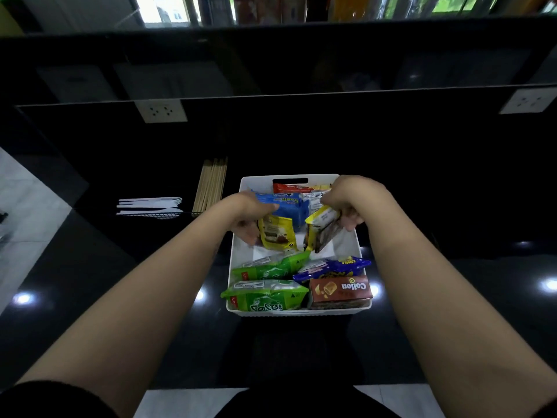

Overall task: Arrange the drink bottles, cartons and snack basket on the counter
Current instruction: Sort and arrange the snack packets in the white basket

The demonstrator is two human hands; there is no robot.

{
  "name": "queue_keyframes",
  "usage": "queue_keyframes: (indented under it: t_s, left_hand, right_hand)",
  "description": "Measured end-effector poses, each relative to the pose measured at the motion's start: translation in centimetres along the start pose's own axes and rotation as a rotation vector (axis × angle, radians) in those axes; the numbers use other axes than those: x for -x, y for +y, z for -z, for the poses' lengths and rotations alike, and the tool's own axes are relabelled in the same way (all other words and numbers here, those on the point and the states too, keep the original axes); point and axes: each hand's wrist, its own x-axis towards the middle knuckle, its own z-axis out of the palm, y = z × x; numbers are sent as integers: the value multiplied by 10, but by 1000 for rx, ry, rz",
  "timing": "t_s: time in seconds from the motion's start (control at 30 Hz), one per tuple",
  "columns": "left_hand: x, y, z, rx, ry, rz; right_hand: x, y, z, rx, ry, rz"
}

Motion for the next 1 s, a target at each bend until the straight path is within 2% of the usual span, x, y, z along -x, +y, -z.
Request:
queue_keyframes:
  t_s: [0.1,0.23,0.4,0.53,0.67,0.9,1.0]
  left_hand:
    - [-8,-3,-2,54,-95,70]
    - [-20,-1,3,100,-110,76]
    - [-37,-1,3,-7,-11,18]
    - [-46,-3,-1,-389,116,-90]
    - [-51,-7,-7,-744,326,-215]
    - [-60,-19,-15,-1056,622,-428]
    - [-62,-26,-15,-1061,641,-590]
  right_hand:
    - [-7,1,-5,-28,-36,-5]
    - [-18,2,-9,-141,-114,41]
    - [-29,-1,-6,-55,-258,85]
    - [-42,-2,-20,165,-83,129]
    - [-53,-11,-31,407,120,133]
    - [-59,-10,-44,487,206,115]
    - [-62,-7,-49,423,221,122]
